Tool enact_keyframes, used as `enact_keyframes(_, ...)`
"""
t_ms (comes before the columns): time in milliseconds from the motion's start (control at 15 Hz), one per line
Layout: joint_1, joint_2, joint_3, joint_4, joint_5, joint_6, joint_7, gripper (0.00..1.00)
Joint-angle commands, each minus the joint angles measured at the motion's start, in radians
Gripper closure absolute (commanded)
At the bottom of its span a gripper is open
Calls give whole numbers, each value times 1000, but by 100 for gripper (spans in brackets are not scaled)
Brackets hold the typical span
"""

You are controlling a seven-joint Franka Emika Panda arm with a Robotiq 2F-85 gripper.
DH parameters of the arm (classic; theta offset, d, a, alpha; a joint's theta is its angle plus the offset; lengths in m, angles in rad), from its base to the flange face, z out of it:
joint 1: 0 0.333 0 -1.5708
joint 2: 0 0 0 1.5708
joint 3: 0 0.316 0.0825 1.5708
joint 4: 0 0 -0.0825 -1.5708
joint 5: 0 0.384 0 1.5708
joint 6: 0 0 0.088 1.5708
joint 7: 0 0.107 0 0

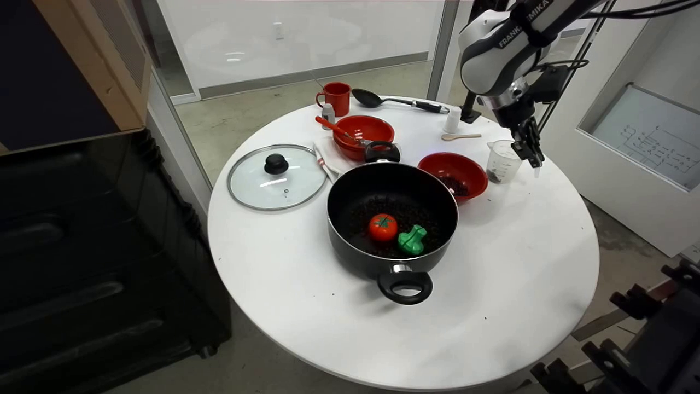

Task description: Pour some of the things in the jug into the bowl

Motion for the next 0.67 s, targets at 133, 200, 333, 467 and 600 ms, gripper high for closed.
enact_keyframes(133, -6, 62, -12, 106, 38, -71, -48, 42)
enact_keyframes(200, -8, 66, -13, 113, 39, -73, -50, 33)
enact_keyframes(333, -11, 71, -14, 122, 38, -78, -56, 19)
enact_keyframes(467, -13, 71, -15, 129, 38, -76, -56, 6)
enact_keyframes(600, -13, 48, -16, 104, 34, -54, -45, 0)
